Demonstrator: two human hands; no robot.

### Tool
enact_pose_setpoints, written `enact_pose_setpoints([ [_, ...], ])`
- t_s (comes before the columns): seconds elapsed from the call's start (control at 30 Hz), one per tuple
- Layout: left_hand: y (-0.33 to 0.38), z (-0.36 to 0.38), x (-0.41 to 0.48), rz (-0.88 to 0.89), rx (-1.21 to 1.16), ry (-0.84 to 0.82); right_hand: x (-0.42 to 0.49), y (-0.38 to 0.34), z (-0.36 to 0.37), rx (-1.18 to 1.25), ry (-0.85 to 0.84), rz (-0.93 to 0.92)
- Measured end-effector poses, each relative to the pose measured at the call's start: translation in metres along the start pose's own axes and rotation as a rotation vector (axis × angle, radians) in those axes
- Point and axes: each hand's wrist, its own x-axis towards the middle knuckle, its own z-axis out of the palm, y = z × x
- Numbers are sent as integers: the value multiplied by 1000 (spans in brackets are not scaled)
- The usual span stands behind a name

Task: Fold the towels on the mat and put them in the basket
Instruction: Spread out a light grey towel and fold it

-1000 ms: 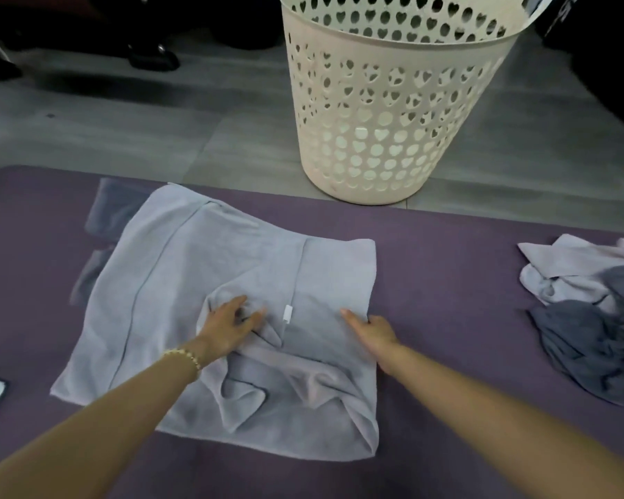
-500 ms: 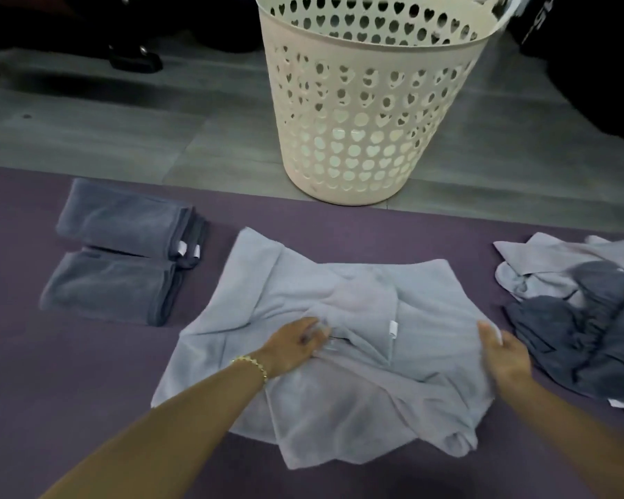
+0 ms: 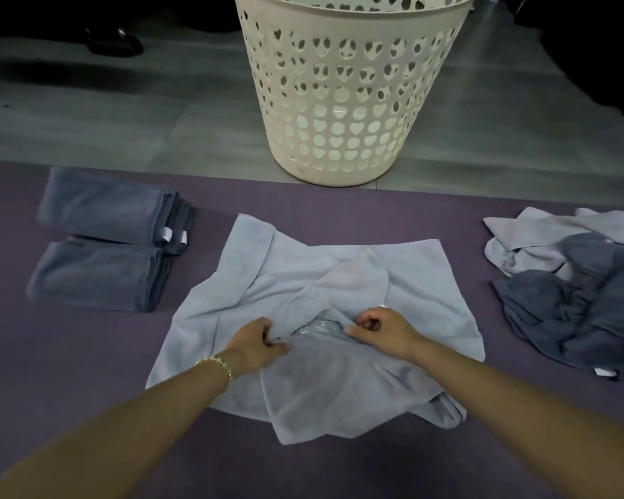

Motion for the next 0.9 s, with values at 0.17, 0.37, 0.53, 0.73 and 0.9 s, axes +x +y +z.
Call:
enact_pose_setpoints([
  [0.17,6,-14,-20,24,-296,-278,2,-6,-15,-31,-89,11],
  [0.37,2,-74,-29,-55,-682,-312,20,-64,-67,85,30,-16],
  [0.53,-27,-124,-33,-75,-595,-326,61,-151,-82,51,87,-106],
  [0.73,-77,-142,-31,-84,-385,-268,130,-236,-20,103,101,-249],
  [0.9,-97,-137,-7,-76,-334,-82,185,-232,37,33,133,-173],
])
